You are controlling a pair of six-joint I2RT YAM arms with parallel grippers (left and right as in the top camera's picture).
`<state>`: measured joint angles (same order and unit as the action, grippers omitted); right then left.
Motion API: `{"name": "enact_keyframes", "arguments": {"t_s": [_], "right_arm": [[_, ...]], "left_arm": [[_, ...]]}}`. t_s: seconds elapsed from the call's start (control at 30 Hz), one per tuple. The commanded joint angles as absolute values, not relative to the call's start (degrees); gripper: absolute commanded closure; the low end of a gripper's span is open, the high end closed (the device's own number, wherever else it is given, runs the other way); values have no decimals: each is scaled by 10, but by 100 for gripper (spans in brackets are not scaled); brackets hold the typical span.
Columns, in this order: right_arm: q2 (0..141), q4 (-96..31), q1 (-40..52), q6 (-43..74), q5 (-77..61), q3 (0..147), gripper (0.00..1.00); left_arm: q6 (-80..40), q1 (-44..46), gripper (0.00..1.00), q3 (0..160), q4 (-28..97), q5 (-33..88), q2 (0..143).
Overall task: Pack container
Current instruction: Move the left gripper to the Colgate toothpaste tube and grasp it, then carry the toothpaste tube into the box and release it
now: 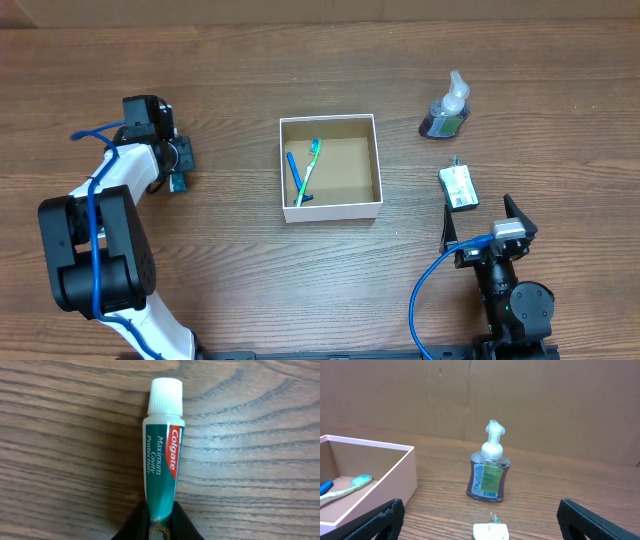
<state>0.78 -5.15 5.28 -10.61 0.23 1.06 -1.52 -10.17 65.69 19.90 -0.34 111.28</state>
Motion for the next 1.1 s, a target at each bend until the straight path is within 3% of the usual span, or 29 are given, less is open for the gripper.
{"name": "enact_keyframes", "arguments": {"t_s": [0.0, 0.13, 0.27, 0.57, 1.07], "right_arm": [[2, -48, 50, -109, 3, 4, 0], [2, -48, 50, -109, 3, 4, 0], [2, -48, 50, -109, 3, 4, 0], [2, -48, 50, -109, 3, 4, 0], [2, -48, 50, -109, 3, 4, 0]], "left_arm": [[-27, -105, 83, 659, 209, 89, 1134], [-62, -103, 79, 670, 212, 146, 1129], [-88, -92, 87, 681, 214, 192, 1110], [-121, -20, 92, 688, 248, 118, 998], [-288, 185, 89, 688, 262, 102, 820]]}}
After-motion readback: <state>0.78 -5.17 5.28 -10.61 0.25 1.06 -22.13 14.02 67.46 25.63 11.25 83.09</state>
